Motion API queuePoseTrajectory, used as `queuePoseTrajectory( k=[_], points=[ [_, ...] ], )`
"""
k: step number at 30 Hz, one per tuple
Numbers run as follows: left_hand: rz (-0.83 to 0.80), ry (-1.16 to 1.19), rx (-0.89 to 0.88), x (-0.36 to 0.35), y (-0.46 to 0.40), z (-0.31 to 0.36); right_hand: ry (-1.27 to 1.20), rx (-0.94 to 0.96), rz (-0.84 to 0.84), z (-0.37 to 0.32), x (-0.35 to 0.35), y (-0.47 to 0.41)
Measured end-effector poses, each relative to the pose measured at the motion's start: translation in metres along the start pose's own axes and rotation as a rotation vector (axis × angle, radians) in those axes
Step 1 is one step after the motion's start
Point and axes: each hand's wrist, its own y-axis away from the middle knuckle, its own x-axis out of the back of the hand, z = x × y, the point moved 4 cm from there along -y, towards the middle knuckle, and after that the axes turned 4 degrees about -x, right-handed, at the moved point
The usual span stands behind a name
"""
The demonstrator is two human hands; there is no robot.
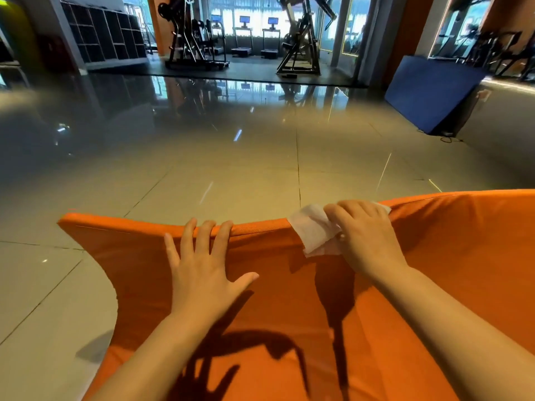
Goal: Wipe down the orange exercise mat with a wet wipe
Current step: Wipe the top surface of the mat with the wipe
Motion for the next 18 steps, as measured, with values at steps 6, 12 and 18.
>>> queuePoseTrajectory(
  k=[6,12,18],
  points=[
    [-0.234,-0.007,-0.06,-0.084,0.064,-0.011,0.018,0.058,-0.138,0.0,-0.105,0.06],
    [-0.254,-0.044,-0.188,-0.094,0.053,0.033,-0.08,-0.097,-0.247,0.047,-0.135,0.064],
    [-0.646,-0.064,-0.277,-0.13,0.082,0.054,-0.354,-0.295,-0.377,0.059,-0.166,0.121]
  ],
)
